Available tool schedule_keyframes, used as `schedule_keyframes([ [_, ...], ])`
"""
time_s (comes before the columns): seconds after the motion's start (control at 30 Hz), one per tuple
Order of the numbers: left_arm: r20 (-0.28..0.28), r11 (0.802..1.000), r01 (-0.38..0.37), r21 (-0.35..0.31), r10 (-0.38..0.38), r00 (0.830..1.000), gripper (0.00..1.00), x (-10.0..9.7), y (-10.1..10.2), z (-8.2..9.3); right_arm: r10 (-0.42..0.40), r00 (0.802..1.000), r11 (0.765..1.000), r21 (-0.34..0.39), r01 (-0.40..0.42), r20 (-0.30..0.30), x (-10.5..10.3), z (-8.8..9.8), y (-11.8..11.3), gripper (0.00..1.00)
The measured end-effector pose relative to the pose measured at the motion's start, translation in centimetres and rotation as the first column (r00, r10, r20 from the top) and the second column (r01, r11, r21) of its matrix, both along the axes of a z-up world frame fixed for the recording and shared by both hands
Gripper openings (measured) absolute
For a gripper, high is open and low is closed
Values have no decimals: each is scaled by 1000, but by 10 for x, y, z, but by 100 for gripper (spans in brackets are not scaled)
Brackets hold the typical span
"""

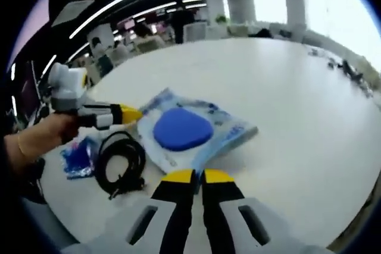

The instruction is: Arrange the tabletop items into an orderly group along one side of the table until the central work area is clear of visible clutter.

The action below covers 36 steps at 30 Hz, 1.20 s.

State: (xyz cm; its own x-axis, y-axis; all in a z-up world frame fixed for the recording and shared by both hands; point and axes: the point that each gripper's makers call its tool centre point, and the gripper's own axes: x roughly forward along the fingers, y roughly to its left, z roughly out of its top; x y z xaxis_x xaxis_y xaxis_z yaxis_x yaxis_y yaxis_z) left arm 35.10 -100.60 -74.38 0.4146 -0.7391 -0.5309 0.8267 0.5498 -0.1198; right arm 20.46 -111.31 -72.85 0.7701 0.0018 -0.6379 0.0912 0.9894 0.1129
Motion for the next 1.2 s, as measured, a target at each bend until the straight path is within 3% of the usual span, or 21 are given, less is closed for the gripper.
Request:
schedule_keyframes([
  [0.07,3,1000,-7,-5,7,1000,1,1,1,3,1,1000,1000,0,-1,11,4,3,-1,1],
  [0.17,52,1000,-14,19,13,999,1,5,6,8,21,1000,1000,-1,-21,23,12,6,-2,0],
  [0.4,70,998,-62,3,62,996,1,9,18,20,65,996,998,-29,-63,61,35,21,-9,0],
  [0.63,108,993,-119,15,117,987,1,15,36,29,119,989,993,-34,-117,84,60,29,-2,0],
  [1.03,55,967,-255,-9,255,965,1,17,71,33,237,968,969,-87,-230,88,91,37,14,0],
  [1.2,71,955,-296,2,296,953,1,21,84,29,281,957,958,-82,-274,78,105,33,25,0],
])
